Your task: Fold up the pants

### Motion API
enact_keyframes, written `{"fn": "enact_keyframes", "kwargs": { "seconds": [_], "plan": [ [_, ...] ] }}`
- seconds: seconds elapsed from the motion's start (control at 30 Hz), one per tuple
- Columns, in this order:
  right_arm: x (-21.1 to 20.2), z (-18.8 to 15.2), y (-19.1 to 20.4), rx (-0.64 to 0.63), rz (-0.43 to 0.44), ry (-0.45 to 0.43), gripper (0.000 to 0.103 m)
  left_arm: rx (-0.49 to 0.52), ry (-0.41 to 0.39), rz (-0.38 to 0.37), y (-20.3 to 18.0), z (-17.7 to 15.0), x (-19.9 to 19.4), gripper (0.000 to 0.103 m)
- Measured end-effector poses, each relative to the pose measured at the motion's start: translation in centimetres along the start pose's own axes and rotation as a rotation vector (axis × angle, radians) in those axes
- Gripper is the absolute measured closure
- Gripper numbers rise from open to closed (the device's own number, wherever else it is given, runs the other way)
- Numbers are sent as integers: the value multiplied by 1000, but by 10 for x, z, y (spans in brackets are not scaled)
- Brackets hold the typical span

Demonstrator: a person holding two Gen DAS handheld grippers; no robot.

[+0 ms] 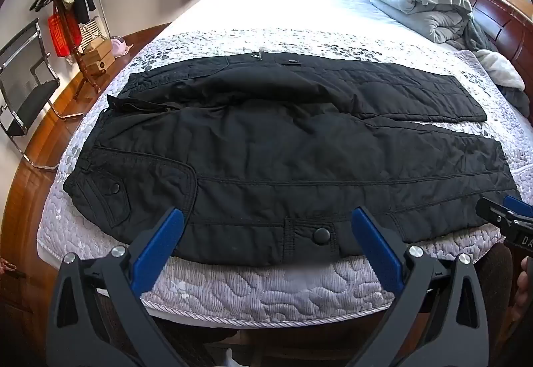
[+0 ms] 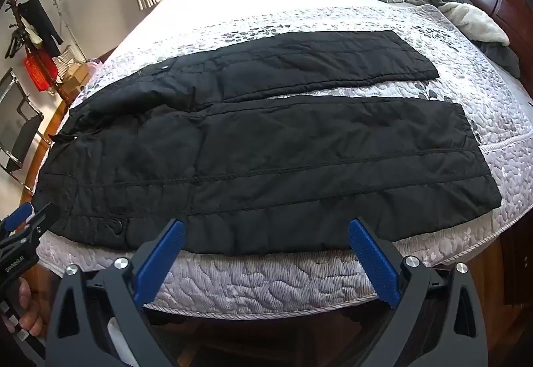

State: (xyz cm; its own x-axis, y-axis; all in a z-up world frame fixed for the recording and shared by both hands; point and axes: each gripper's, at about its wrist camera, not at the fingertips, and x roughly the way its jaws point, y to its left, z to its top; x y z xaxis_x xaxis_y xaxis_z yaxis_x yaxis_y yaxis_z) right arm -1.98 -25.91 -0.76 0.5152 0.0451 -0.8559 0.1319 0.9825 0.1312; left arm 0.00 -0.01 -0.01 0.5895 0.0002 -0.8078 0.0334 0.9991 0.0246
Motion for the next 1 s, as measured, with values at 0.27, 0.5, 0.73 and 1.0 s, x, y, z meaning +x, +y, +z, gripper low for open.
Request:
{"fn": "enact_keyframes", "kwargs": {
  "seconds": [0.27,0.5,0.73,1.0],
  "plan": [
    [5,-3,-2,4,-2,1,4,-1,2,-3,1,0,0,3],
    [8,-2,-7,21,-4,15,4,3,7,-3,6,0,3,3],
    [10,-1,-7,27,-6,23,4,-6,-1,-2,5,0,7,3],
    [13,-1,-8,29,-4,28,4,0,-5,-8,-1,4,3,3]
  ]
}}
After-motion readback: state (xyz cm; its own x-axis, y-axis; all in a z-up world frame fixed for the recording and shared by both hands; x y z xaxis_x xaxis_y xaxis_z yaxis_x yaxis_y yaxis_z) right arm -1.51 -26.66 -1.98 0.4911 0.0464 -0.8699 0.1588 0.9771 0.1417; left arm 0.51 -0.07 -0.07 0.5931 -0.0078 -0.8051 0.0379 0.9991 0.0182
